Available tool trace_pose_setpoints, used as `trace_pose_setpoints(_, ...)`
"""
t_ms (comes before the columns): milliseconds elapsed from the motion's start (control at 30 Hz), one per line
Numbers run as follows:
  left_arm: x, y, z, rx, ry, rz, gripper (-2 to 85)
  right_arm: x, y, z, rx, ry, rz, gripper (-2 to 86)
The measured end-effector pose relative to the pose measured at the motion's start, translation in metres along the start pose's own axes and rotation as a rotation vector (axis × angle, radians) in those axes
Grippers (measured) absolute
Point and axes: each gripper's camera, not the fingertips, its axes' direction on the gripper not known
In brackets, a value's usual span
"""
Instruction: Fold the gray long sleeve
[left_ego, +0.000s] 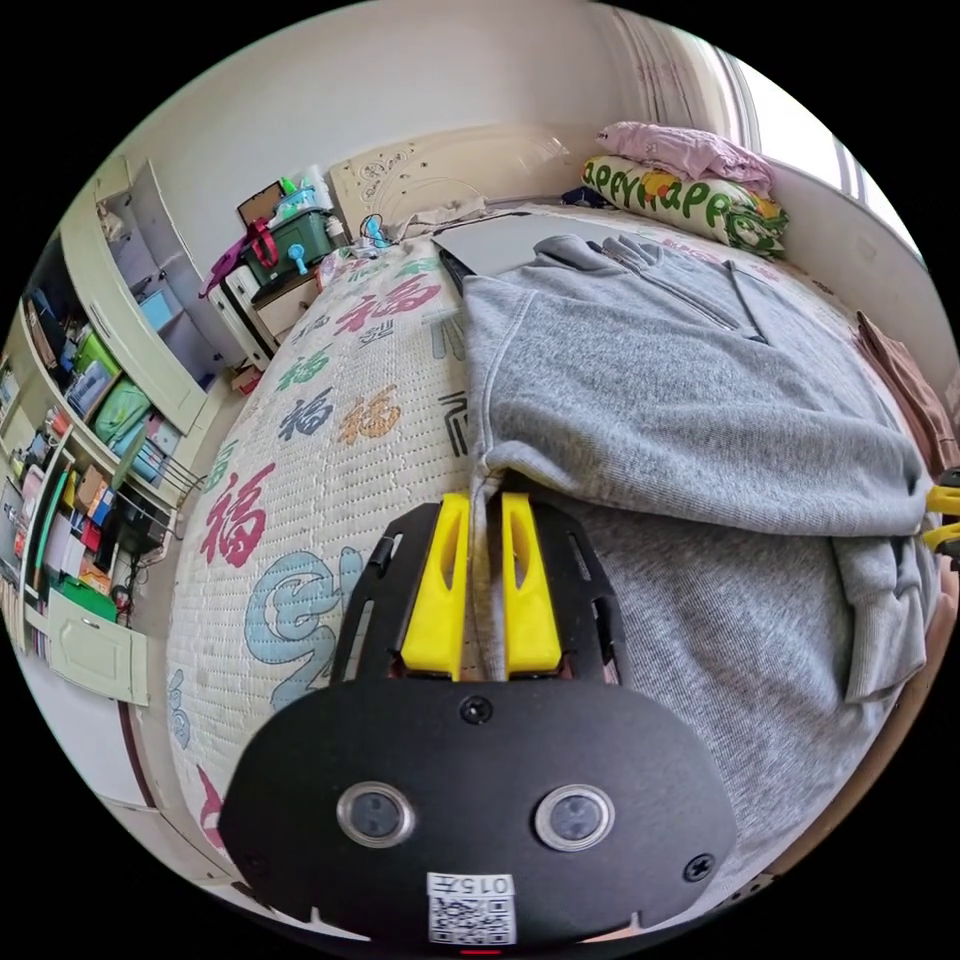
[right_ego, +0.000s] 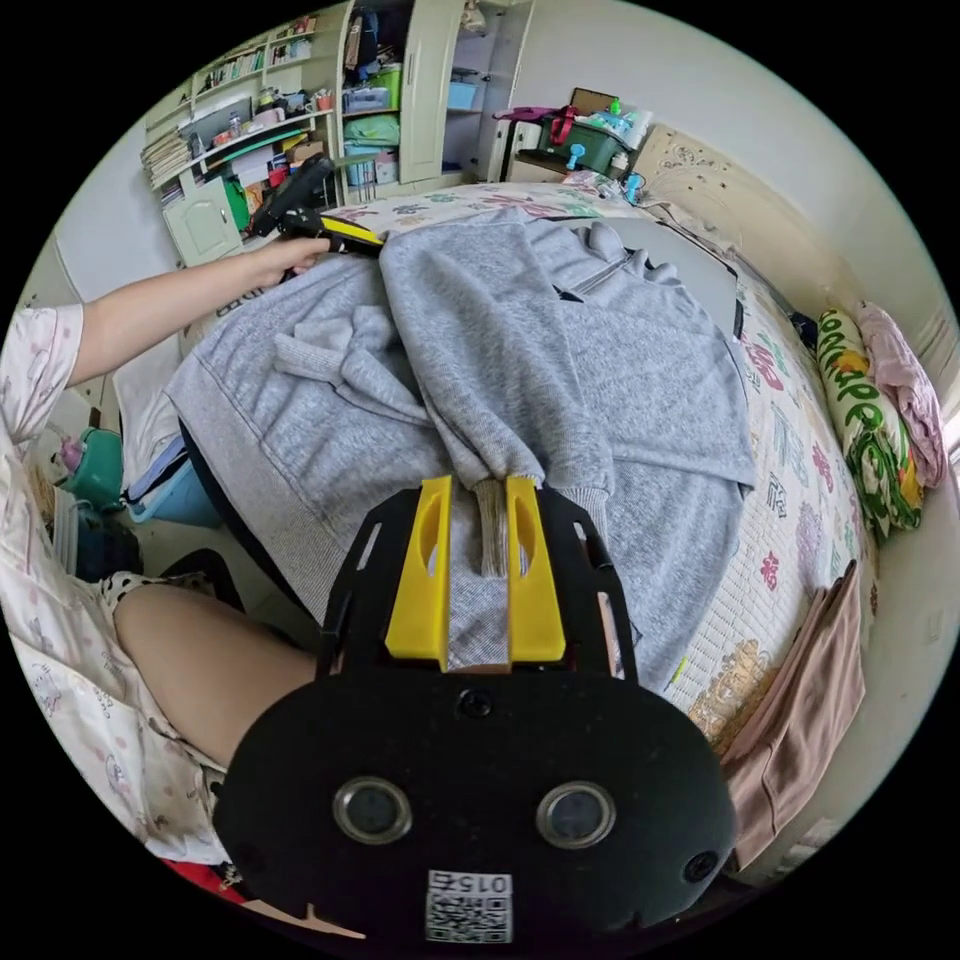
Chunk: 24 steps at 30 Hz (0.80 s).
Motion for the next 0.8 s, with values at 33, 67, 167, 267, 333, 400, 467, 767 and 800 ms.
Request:
trace_pose_setpoints(33, -0.002, 0.004, 0.003, 0.000, 0.018, -0.010, 5.1, -0.004, 0.000, 0.003, -0.007, 0.014, -0.016, 8.3)
trace_pose_setpoints(67, -0.004, 0.006, 0.005, 0.000, 0.027, -0.015, 5.1, -0.012, 0.000, 0.008, -0.025, 0.050, -0.036, 6.6)
trace_pose_setpoints(167, -0.010, 0.018, 0.015, 0.000, 0.076, -0.044, 4.9, -0.026, -0.002, 0.017, -0.059, 0.095, -0.056, 4.4)
trace_pose_setpoints(267, -0.011, 0.026, 0.022, 0.000, 0.087, -0.051, 4.5, -0.040, -0.004, 0.008, -0.067, 0.106, -0.076, 3.2)
trace_pose_setpoints(333, -0.010, 0.033, 0.029, 0.000, 0.092, -0.056, 4.0, -0.050, -0.004, -0.003, -0.062, 0.090, -0.088, 2.7)
trace_pose_setpoints(400, -0.010, 0.039, 0.034, 0.000, 0.096, -0.061, 3.6, -0.061, -0.005, -0.013, -0.059, 0.047, -0.102, 2.4)
trace_pose_setpoints(467, -0.010, 0.045, 0.040, 0.001, 0.100, -0.066, 3.3, -0.066, -0.008, -0.013, -0.069, 0.019, -0.097, 2.5)
trace_pose_setpoints(767, -0.013, 0.074, 0.074, 0.002, 0.129, -0.088, 1.9, -0.020, -0.042, -0.057, 0.069, -0.338, 0.085, 5.5)
trace_pose_setpoints(800, -0.013, 0.075, 0.076, 0.002, 0.130, -0.089, 1.8, -0.004, -0.045, -0.067, 0.117, -0.360, 0.143, 6.4)
